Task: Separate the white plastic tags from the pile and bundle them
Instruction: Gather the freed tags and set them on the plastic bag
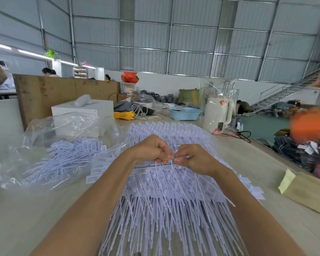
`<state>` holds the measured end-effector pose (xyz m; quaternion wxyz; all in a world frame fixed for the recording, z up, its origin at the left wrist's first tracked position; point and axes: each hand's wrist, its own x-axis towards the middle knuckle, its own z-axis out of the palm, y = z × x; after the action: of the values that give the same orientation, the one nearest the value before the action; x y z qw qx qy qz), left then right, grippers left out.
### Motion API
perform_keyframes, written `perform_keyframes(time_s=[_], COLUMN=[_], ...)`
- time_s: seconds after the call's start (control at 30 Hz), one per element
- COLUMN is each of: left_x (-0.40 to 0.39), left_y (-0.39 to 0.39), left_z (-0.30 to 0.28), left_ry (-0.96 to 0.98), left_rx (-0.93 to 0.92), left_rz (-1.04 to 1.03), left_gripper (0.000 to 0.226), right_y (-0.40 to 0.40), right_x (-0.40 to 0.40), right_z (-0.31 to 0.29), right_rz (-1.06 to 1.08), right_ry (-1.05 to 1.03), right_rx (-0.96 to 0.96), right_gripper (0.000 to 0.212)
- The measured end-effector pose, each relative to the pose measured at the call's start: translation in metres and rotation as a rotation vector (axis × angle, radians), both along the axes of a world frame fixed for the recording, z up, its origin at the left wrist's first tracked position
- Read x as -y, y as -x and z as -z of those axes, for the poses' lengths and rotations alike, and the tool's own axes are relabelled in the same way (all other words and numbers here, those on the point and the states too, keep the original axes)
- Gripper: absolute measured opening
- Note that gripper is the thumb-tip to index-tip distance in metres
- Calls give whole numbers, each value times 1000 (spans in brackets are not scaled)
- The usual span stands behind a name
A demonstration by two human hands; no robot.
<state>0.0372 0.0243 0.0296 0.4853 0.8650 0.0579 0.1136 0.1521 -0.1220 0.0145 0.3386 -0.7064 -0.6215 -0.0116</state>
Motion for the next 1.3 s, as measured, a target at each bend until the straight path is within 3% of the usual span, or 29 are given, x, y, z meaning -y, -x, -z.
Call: perform_keyframes(time_s=[0.1, 0.2, 0.33, 0.5, 0.7, 0.8, 0.9, 0.97, 1.07, 1.17, 1.3], left_x=[1, 1, 1, -3, -6, -8, -12, -13, -9, -5, -6], left_y=[-2, -5, -6, -3, 4, 9, 10, 9, 8, 7, 7], left_z=[3, 2, 0, 0, -1, -2, -9, -12, -11, -12, -12], left_ry=[-24, 44, 155, 181, 67, 98, 220, 270, 255, 258, 274], left_rx=[5, 71, 76, 56, 10, 23, 140, 173, 72, 2, -18], left_rz=[19, -75, -153, -172, -6, 46, -57, -98, -60, -42, -40], left_gripper=[6, 7, 5, 2, 3, 8, 8, 9, 23, 37, 51], right_y=[-3, -5, -8, -7, -7, -13, -31, -45, -50, -40, -19], right_x=[0, -1, -3, -8, -4, 11, 27, 32, 27, 18, 10], right_z=[1, 2, 4, 9, 7, 2, -2, -5, -6, -3, -1], right_rz=[2, 31, 64, 31, -11, -49, 106, 199, 106, 33, 30], right_ry=[39, -51, -119, -192, 3, 8, -300, -568, -696, -592, -364], right_rx=[-2, 73, 157, 253, 0, -271, -516, -811, -1170, -1129, -850], right_gripper=[11, 14, 30, 14, 15, 16, 23, 14, 8, 19, 18])
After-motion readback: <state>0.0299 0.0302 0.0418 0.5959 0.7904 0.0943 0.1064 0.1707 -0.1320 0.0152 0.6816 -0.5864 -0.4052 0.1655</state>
